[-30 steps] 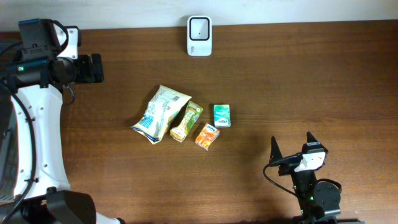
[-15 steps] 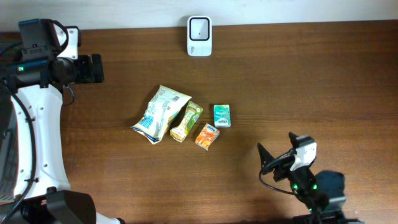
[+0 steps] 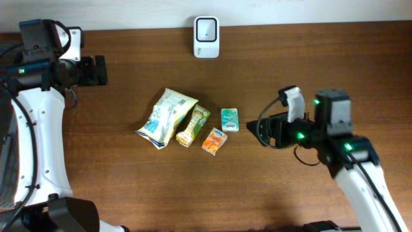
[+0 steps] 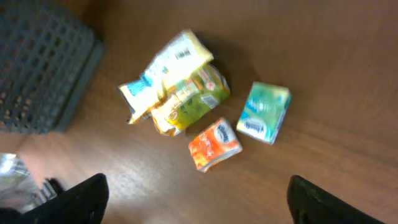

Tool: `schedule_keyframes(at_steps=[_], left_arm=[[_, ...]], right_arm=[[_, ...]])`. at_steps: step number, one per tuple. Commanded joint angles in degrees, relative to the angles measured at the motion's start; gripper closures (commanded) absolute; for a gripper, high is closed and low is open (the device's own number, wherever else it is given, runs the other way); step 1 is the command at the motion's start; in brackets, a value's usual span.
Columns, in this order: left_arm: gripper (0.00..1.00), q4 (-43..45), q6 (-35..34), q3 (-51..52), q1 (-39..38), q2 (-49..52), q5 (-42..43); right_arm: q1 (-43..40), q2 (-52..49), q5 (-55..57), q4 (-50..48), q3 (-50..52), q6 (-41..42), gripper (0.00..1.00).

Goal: Scan the item barcode
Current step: 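Reach the right gripper to the green tissue pack and grasp it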

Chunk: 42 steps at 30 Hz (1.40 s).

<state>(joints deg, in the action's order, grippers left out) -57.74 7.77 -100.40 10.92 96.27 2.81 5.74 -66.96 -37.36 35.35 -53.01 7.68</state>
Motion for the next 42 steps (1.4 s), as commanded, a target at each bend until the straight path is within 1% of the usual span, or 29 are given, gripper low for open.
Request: schedule_keyframes(at_steps=[1,4,7,11,12,15,16,17,19,21,24,26,29,30,32,33,34,39,42], left_arm=[[0.01,0.15,0.92,-0.15,0.24,0.48,0.61],[0.01,0.13,0.92,-0.15,0.24,0.48,0.61],[0.01,0.13,0.92,-0.15,0.24,0.48,0.61],[0.01,0.13,0.9,-0.15,0.24,0.48,0.61],[0.01,0.13,0.92,-0.15,0.24,0.48,0.61],[0.01,0.13,0.92,-0.15,0.24,0.48,0.61],[0.01,0.13,0.92,-0.15,0.24,0.48,0.61],[0.01,0.13,0.92,-0.15,0.24,0.48,0.61],[0.01,0.13,0.92,-0.15,0.24,0.48,0.61],[0.01,0.13,0.92,-0.15,0.24,0.48,0.61],[0.01,0.13,0.9,-0.15,0.24,0.48,0.61],[0.01,0.13,0.92,-0.15,0.24,0.48,0.61],[0.01,0.13,0.92,-0.15,0.24,0.48,0.61],[0.01,0.13,0.92,-0.15,0.24,0.48,0.61],[0.01,0.13,0.9,-0.15,0.24,0.48,0.61],[0.01,0.13,0.92,-0.15,0.24,0.48,0.61],[0.01,0.15,0.92,-0.15,0.24,0.48,0.63],[0.01,0.13,0.92,-0.15,0.24,0.48,0.61],[0.01,0.13,0.92,-0.15,0.24,0.48,0.61]], right_arm=[[1.18,-6.58,0.74,-0.11,-0.68,4.52,0.17],[2.19,-10.56,2.82,-0.09,-0.68,5.31,0.18],[2.29,-10.88,3.78,-0.02,-0.68,5.29,0.17],[3.39,-11.1,3.76,-0.09,-1.36,5.35,0.2],[3.72,-11.58,4.68,0.5,-2.73,6.21,0.2],[4.42,-14.51,9.62,6.71,-10.58,6.34,0.21],[5.16,-16.81,12.2,8.9,-14.67,6.69,0.23],[5.57,-18.47,14.34,9.44,-16.72,8.5,0.23],[6.25,-21.68,16.26,8.35,-17.77,11.43,0.24],[7.13,-26.69,16.68,6.38,-17.77,13.33,0.3],[9.25,-34.25,17.09,0.37,-17.77,17.46,0.32],[11.23,-38.56,17.07,-3.19,-17.77,20.35,0.32],[15.52,-41.46,17.53,-5.84,-17.77,20.55,0.31],[16.92,-42.05,19.69,-6.03,-17.77,21.38,0.31],[19.1,-42.29,28.06,-4.72,-17.77,24.3,0.3],[19.58,-42.29,30.88,-4.28,-17.77,24.87,0.26],[19.76,-42.29,32.33,-4.0,-17.77,25.33,0.24],[18.4,-42.27,35.19,-1.64,-18.34,26.91,0.25],[16.44,-42.27,36.33,1.77,-20.74,25.38,0.24]])
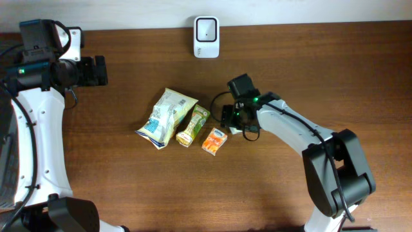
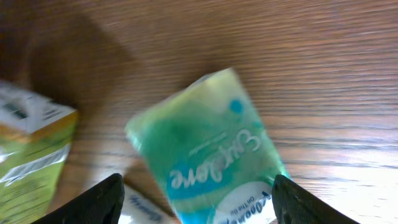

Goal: Scan the item barcode

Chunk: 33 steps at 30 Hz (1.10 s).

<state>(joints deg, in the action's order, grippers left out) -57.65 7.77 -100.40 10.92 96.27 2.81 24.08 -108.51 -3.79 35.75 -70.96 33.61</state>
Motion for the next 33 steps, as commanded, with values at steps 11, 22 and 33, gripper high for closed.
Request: schedule_keyframes(at_steps=[11,22,33], left_arm=[[0.01,0.04,0.92,-0.15,0.24,0.48,0.61],[0.01,0.04,0.92,-0.15,0.24,0.48,0.61],[0.01,0.04,0.92,-0.15,0.24,0.48,0.61]], right_arm=[[0.96,-0.74,-13.68,4.72,-7.91,-1.29,0.84],[5.49,-7.23,6.73,-7.32,-5.11,15.13,0.9],[-5.31,-6.27,1.49,19.39,-9.57,-2.29,0.89]])
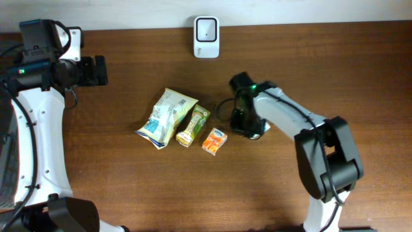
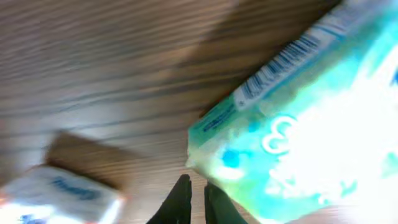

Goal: Scan the item barcode

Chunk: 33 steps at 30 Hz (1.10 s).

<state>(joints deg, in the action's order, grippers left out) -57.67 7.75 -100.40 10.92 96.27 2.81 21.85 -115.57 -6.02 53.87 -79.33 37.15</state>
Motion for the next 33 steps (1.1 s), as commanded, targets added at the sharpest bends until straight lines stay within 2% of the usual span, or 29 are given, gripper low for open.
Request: schedule_keyframes(at_steps=[1,3,5,7,9,12,14,15,17,18,20,22,30,33], left_arm=[[0.01,0.07,0.94,-0.15,0.24,0.48,0.61],[0.01,0.07,0.94,-0.15,0.24,0.48,0.61],[0.01,0.07,0.94,-0.15,0.24,0.48,0.61],[0.01,0.07,0.94,-0.15,0.24,0.48,0.61],[0.01,0.07,0.92,-0.15,0.24,0.48,0.61],[0.01,0.07,0.94,-0.15,0.24,0.48,0.61],[0.01,0.07,0.94,-0.15,0.24,0.48,0.61],[0.01,0.07,0.94,-0.15,0.24,0.48,0.61],[0.01,0.07,0.94,-0.15,0.24,0.48,0.61],[0.01,0.07,0.94,-0.15,0.24,0.48,0.61],[0.01,0.07,0.94,-0.15,0.24,0.48,0.63],[0.01,0.07,0.94,-0.15,0.24,0.48,0.61],[0.01,0.04,0.94,-0.15,0.24,0.48,0.61],[0.01,0.04,0.94,-0.15,0.24,0.48,0.61]], right_arm=[[-4.11,0.79,5.27,1.44,-1.2,-7.48,0.89],[-6.29,0.79,10.1,1.2,-1.2,-13.99,0.87],[-7.85,0.9,8.66,1.31,-2.36,-19.23,0.85],[-8.85,1.79,3.52,2.54,-4.55,-22.25,0.73],[-10.49,4.92,0.79,3.61,-6.6,-22.34,0.57],[-15.63,9.94,-1.03,5.57,-6.82,-17.55,0.49],[-20.33,10.03,1.22,8.59,-5.97,-13.25,0.35],[-22.21,9.99,1.62,8.81,-4.57,-12.83,0.34],[-25.81,9.99,2.21,8.52,-0.59,-12.81,0.38],[-27.32,9.99,2.19,7.41,2.36,-12.83,0.64],[-27.43,9.99,2.14,4.04,5.95,-12.83,0.88],[-26.32,9.97,2.14,0.26,8.39,-12.81,0.91],[-21.0,7.74,3.65,-20.5,12.66,-13.51,0.91],[-19.26,7.28,-2.89,-28.48,12.63,-19.63,0.9]])
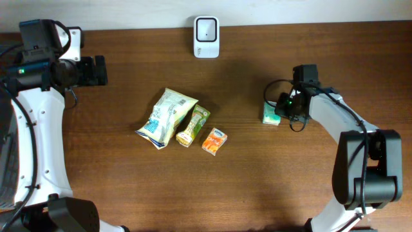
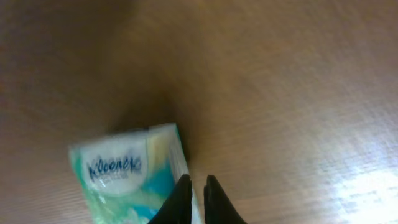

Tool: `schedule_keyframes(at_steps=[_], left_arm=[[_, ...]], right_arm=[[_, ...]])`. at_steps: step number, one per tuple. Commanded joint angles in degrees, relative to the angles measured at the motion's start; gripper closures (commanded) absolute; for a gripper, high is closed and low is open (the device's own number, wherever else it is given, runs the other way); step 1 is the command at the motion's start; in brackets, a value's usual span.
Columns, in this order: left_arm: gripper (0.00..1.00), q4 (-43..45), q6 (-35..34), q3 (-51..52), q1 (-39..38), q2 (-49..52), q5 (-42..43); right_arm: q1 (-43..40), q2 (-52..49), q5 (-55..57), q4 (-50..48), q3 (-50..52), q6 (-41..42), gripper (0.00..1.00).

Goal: Scan the item barcode

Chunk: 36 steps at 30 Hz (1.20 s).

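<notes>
A green-and-white Kleenex tissue pack (image 1: 270, 113) lies at the right of the wooden table, right of the other items. In the right wrist view the pack (image 2: 124, 180) fills the lower left. My right gripper (image 2: 196, 186) has its two dark fingers nearly together at the pack's right edge, pinching its wrapper. From overhead, the right gripper (image 1: 279, 109) sits against the pack. The white scanner (image 1: 206, 28) stands at the table's back edge. My left gripper (image 1: 98, 71) hangs at the far left, away from everything. No barcode shows.
A yellow-and-blue snack bag (image 1: 164, 117), a green pouch (image 1: 194, 125) and a small orange pack (image 1: 214, 140) lie together left of centre. Bare wood table (image 1: 270, 180) lies in front of and between these and the tissue pack.
The tissue pack has moved from beside the orange pack to the right part of the table, with my right gripper on it. The wrist view now shows its Kleenex face rather than its barcode edge.
My right gripper was open at the right, away from the items. Then it stood open over the green tissue pack. Then its fingers were close together at the pack's edge. Now the pack sits further right, still in the fingers. The left arm stayed still throughout.
</notes>
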<state>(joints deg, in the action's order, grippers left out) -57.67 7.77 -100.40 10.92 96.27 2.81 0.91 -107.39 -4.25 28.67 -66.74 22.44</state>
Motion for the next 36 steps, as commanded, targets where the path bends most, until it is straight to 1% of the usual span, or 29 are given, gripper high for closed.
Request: schedule_keyframes(at_steps=[1,5,7,8,10,11,13,16,18,20,22,23,25,27,30,32,34,36], left_arm=[[0.01,0.04,0.92,-0.15,0.24,0.48,0.61],[0.01,0.04,0.92,-0.15,0.24,0.48,0.61],[0.01,0.04,0.9,-0.15,0.24,0.48,0.61],[0.01,0.04,0.92,-0.15,0.24,0.48,0.61],[0.01,0.04,0.92,-0.15,0.24,0.48,0.61],[0.01,0.04,0.9,-0.15,0.24,0.48,0.61],[0.01,0.04,0.92,-0.15,0.24,0.48,0.61],[0.01,0.04,0.92,-0.15,0.24,0.48,0.61],[0.01,0.04,0.92,-0.15,0.24,0.48,0.61],[0.01,0.04,0.92,-0.15,0.24,0.48,0.61],[0.01,0.04,0.92,-0.15,0.24,0.48,0.61],[0.01,0.04,0.92,-0.15,0.24,0.48,0.61],[0.01,0.04,0.92,-0.15,0.24,0.48,0.61],[0.01,0.04,0.92,-0.15,0.24,0.48,0.61],[0.01,0.04,0.92,-0.15,0.24,0.48,0.61],[0.01,0.04,0.92,-0.15,0.24,0.48,0.61],[0.01,0.04,0.92,-0.15,0.24,0.48,0.61],[0.01,0.04,0.92,-0.15,0.24,0.48,0.61]], right_arm=[[2.27,-0.9,-5.55,-4.11,0.07,-6.01,0.9],[5.33,-0.87,-5.66,-4.17,0.04,-8.52,0.9],[5.11,-0.61,-5.9,-1.62,-1.25,-8.52,0.8],[4.59,-0.07,-6.38,2.14,-3.61,-8.52,0.75],[3.69,0.33,-7.37,7.76,-7.58,-8.68,0.62],[3.19,0.31,-11.23,12.74,-12.61,-13.11,0.44],[3.19,0.24,-11.87,14.03,-13.68,-14.14,0.35],[3.19,-0.9,-11.89,15.96,-13.68,-14.75,0.34],[3.19,-3.02,-11.63,19.12,-13.68,-24.11,0.35],[2.64,-4.83,-11.41,21.4,-13.68,-29.83,0.39],[0.92,-6.47,-11.91,21.7,-13.68,-31.26,0.43],[-0.37,-7.3,-13.46,21.7,-13.68,-32.24,0.44],[-2.12,-8.55,-18.47,22.05,-13.57,-35.89,0.49],[-3.28,-10.49,-20.98,22.38,-13.53,-37.53,0.55],[-3.93,-13.27,-25.35,23.39,-13.53,-39.85,0.6],[-3.93,-14.21,-27.08,23.69,-13.53,-39.82,0.64],[-3.93,-14.23,-27.3,24.26,-13.53,-39.54,0.75],[-4.02,-14.23,-27.5,24.55,-13.53,-37.53,0.82]])
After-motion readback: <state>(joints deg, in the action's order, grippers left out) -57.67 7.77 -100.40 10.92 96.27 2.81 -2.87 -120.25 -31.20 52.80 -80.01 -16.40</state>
